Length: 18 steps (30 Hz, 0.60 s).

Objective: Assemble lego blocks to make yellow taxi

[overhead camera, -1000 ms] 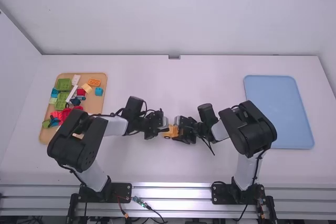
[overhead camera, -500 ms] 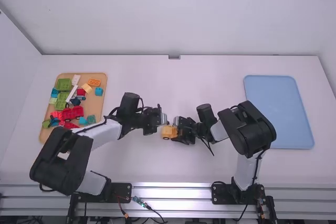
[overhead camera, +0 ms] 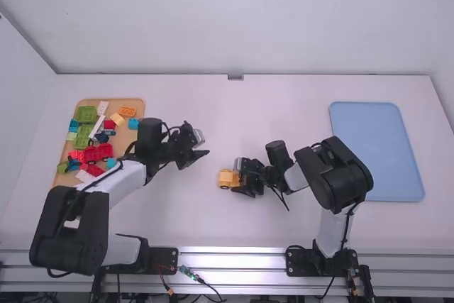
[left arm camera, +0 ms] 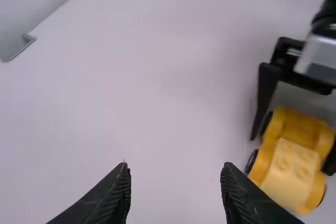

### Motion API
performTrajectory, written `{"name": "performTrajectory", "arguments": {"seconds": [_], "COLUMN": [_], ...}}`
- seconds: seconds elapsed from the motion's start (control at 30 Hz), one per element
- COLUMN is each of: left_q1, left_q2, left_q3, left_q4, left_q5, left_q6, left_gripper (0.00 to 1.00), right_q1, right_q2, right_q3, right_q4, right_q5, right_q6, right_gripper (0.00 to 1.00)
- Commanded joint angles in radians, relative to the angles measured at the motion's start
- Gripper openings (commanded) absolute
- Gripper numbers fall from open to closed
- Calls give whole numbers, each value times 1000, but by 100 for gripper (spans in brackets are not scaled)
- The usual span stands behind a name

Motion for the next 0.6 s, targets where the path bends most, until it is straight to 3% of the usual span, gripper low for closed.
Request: {"name": "performTrajectory", "arguments": {"seconds": [0.0, 0.07, 0.1, 0.23, 0.57], "left_q1": [32, 44, 47, 47, 46], "left_q2": [-18, -18, -18, -18, -18], "left_q3": [-2, -2, -2, -2, -2], "left_q4": [-5, -4, -4, -8, -8], "left_q5": [3, 7, 7, 6, -2], "left_q6": [-60, -60, -60, -60, -60], "left_gripper": [51, 69, 99, 99, 99], "right_q1": [-2, -2, -2, 0, 0], "right_q2": [14, 14, 14, 13, -63], "right_q3": [11, 11, 12, 13, -1], "right_q4": [-1, -3, -4, -1, -31], "right_q5": [-17, -11, -7, 1, 5], "right_q6": [2, 2, 2, 3, 55], "right_gripper": [72, 78, 87, 98, 99]}}
